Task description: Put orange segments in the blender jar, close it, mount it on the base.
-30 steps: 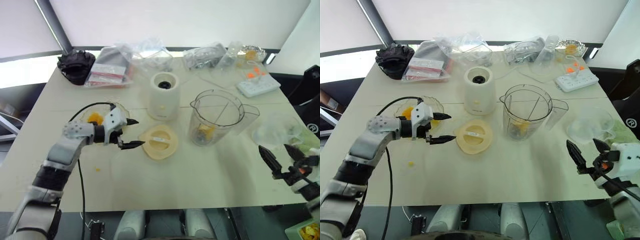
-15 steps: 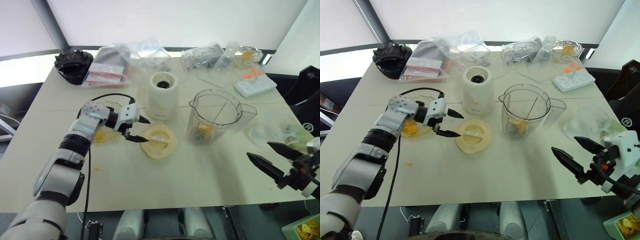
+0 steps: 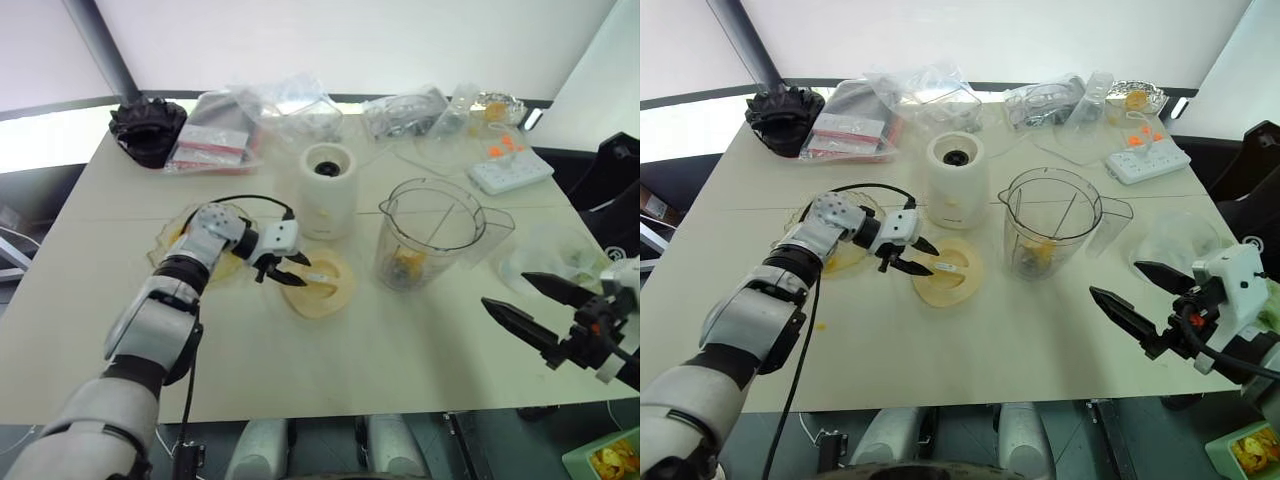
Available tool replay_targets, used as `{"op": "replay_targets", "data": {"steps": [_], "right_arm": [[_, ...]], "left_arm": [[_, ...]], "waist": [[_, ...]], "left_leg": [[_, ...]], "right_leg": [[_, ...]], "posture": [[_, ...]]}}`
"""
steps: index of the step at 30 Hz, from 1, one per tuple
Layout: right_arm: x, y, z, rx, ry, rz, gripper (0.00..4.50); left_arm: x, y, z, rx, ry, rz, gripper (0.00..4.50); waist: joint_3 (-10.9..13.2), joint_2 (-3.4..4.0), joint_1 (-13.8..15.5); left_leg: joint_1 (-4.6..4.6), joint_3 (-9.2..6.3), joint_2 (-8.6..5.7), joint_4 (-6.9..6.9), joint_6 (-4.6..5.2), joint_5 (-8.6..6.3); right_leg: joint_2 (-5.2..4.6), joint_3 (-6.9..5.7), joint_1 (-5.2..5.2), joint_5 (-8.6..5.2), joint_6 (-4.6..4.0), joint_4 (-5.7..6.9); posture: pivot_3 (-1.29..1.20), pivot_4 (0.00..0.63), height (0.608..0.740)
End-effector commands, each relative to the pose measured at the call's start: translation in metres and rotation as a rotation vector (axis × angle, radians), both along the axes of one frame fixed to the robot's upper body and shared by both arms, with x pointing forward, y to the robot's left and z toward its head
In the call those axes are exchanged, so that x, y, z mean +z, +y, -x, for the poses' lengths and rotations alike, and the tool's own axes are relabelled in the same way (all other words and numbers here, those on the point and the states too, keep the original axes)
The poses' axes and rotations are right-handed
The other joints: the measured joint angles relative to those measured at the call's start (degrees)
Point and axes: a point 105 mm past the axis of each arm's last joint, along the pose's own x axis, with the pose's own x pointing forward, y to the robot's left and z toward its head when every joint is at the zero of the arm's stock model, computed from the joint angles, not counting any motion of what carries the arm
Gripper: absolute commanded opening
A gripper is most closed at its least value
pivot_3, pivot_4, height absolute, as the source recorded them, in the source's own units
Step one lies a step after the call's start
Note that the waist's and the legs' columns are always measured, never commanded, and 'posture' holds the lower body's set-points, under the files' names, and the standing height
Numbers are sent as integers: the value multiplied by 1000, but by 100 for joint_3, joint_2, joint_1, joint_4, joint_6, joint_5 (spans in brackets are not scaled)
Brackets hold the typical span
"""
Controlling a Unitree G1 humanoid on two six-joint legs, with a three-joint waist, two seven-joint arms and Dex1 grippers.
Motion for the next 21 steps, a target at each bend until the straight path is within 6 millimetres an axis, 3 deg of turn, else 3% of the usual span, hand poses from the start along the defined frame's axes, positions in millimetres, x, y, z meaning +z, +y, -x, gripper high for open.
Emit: {"op": "replay_targets", "data": {"steps": [1,14,21], "right_arm": [[7,4,0,12,-32,22,4500],[6,4,2,-24,-40,29,4500],[8,6,-1,-27,-54,29,4500]], "left_arm": [[10,-11,-8,1,-47,1,2202],[-5,-35,-8,22,-4,-59,2202],[-18,-33,-4,18,36,-135,2202]], "waist": [[0,-2,1],[1,-6,0],[1,-7,-1]], "left_leg": [[0,0,0,0,0,0],[0,0,-3,3,0,0],[0,0,-4,3,0,0]], "right_leg": [[0,0,0,1,1,0],[3,-1,1,7,12,2],[4,-1,1,8,12,2]], "posture": [[0,150,740],[0,150,740],[0,150,740]]}}
